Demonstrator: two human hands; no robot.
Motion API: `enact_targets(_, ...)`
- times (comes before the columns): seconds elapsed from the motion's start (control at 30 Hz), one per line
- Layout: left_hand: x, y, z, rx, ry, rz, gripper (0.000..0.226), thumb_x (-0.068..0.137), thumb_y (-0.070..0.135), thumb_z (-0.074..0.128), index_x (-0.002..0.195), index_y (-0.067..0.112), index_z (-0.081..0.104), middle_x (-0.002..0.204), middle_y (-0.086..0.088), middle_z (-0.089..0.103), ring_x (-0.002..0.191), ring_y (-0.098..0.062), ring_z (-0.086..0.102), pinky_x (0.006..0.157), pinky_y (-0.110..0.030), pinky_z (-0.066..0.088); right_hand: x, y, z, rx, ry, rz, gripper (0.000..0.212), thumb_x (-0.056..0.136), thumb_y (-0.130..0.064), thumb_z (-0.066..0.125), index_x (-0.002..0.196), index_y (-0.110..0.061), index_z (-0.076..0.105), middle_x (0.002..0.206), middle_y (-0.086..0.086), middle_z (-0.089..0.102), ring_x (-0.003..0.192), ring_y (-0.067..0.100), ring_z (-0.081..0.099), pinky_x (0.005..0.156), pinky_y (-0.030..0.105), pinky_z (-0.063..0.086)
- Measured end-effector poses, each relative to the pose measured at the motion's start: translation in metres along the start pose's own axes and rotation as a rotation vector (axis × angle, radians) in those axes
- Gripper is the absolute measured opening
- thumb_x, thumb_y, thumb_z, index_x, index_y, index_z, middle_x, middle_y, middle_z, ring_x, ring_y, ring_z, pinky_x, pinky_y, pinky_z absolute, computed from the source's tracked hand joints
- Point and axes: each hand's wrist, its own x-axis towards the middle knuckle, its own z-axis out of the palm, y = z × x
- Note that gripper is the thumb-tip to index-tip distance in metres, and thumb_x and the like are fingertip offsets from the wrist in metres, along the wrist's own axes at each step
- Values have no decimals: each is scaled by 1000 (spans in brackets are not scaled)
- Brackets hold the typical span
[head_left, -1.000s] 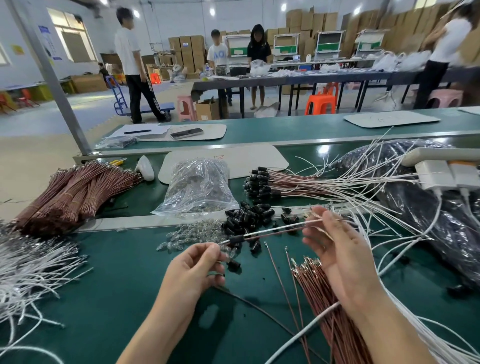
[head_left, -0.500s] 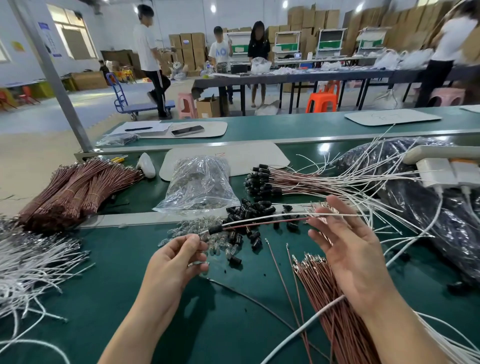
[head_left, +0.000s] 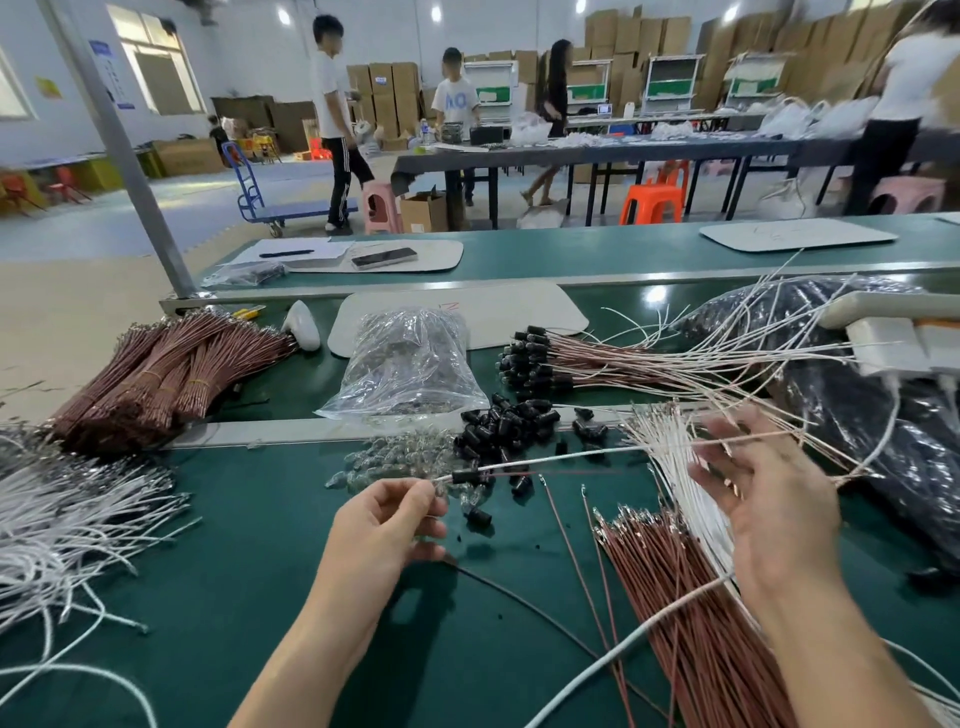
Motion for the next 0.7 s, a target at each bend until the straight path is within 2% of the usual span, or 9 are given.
enact_targets(0.07, 2, -3, -3, 79, 81, 42, 15, 100, 15, 62, 99, 2, 67, 79, -4, 74, 63, -13, 66, 55, -23, 55, 0, -2, 2, -2, 34, -86, 37, 99, -4, 46, 122, -31, 57, 107, 2, 69, 94, 17, 68, 74, 28, 57)
enact_targets(0.17, 5, -2, -9, 82, 180, 59, 16, 100, 16, 61, 96, 1, 68, 75, -2, 73, 59, -12, 66, 53, -21, 54, 0, -4, 3, 58, -18, -188, 46, 93, -18, 51, 134, -38, 48, 117, 3, 69, 99, 17, 70, 81, 30, 60)
enact_targets(0.33, 10, 2, -19, 10, 274, 46, 19, 100, 19, 61, 95, 1, 67, 67, 1, 70, 55, -11, 63, 51, -22, 54, -3, 0, 5, 25, -3, -252, 35, 106, -24, 46, 140, -28, 50, 112, -2, 73, 96, 16, 69, 80, 28, 60)
enact_targets(0.47, 10, 6, -24, -85, 283, 36, 21, 100, 21, 62, 93, 2, 66, 66, 1, 68, 52, -11, 61, 53, -23, 54, -2, -2, 3, 7, 92, -320, 33, 105, -23, 50, 138, -23, 55, 104, -6, 74, 88, 12, 70, 75, 24, 60)
enact_targets(0.6, 9, 10, -21, -166, 262, 28, 19, 100, 19, 61, 90, 3, 66, 67, 1, 67, 53, -8, 60, 50, -17, 53, 5, 2, -4, -41, 119, -267, 39, 104, -31, 52, 142, -21, 52, 102, -7, 75, 90, 14, 71, 70, 23, 60)
enact_targets(0.7, 7, 13, -22, -222, 287, 37, 18, 100, 18, 61, 89, 5, 64, 63, 3, 66, 50, -6, 59, 49, -16, 52, 10, 10, -9, -15, 111, -145, 37, 106, -26, 49, 142, -23, 49, 100, -6, 75, 91, 15, 71, 69, 25, 59)
